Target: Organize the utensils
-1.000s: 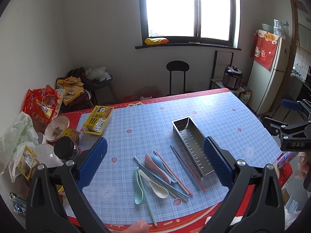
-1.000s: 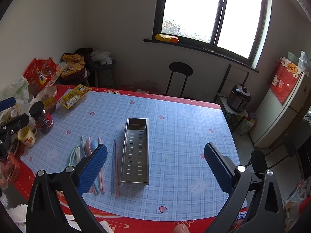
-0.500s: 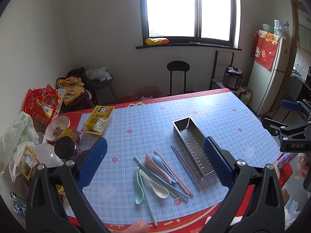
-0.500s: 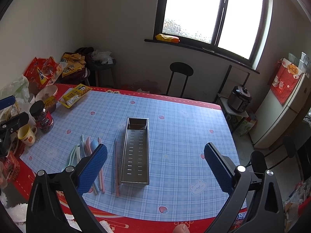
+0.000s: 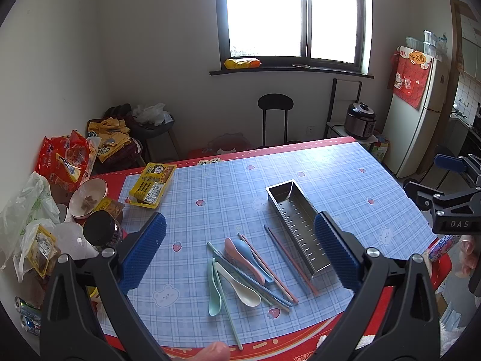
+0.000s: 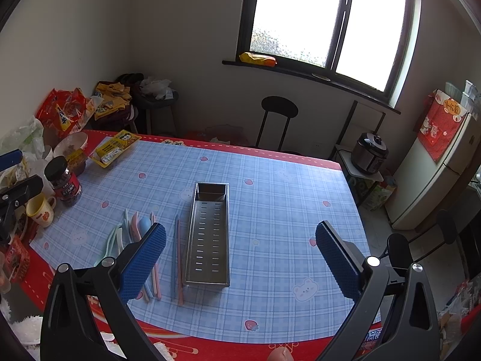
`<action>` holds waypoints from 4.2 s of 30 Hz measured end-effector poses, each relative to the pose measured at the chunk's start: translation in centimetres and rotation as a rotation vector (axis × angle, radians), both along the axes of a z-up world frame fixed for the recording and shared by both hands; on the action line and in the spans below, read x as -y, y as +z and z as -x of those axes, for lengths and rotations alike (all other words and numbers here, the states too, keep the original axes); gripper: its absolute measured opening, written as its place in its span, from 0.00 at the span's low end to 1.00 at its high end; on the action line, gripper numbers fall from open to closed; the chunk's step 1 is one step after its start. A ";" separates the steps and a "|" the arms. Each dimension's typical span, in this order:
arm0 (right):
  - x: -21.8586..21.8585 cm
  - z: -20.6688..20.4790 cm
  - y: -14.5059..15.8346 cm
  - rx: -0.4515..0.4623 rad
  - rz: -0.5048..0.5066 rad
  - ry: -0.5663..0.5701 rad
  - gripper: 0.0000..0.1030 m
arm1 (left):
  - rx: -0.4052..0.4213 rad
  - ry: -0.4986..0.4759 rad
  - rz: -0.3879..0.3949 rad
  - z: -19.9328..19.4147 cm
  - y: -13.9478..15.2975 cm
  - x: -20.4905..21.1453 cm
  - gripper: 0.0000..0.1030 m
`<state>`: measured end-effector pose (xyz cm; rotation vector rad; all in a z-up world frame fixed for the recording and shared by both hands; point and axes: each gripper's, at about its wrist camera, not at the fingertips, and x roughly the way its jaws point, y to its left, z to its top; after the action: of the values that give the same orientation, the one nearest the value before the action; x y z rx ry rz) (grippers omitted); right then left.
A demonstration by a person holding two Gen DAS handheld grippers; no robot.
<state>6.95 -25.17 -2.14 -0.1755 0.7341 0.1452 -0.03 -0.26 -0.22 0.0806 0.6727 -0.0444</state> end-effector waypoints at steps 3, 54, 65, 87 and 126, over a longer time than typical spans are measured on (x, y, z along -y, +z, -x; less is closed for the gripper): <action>0.0 0.1 0.0 -0.001 -0.001 -0.002 0.95 | -0.002 0.000 0.000 0.0 0.0 0.0 0.95; -8.8 -5.2 -15.0 -0.361 -0.196 0.315 0.54 | -0.369 0.235 0.173 0.4 -18.1 -11.6 0.63; -13.1 -5.6 -21.8 -0.505 -0.070 0.421 0.06 | -0.472 0.069 0.310 -0.4 -24.6 -8.9 0.14; -15.8 -12.1 -27.9 -0.636 0.007 0.322 0.05 | -0.532 0.094 0.404 -1.8 -27.6 -9.3 0.14; -17.4 -12.5 -28.0 -0.602 0.014 0.308 0.07 | -0.580 0.148 0.377 -5.2 -31.7 -8.9 0.17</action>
<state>19.46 -7.73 -30.12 -0.2616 1.3057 0.5005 5.13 8.66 -31.87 -0.3586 1.2362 -0.0516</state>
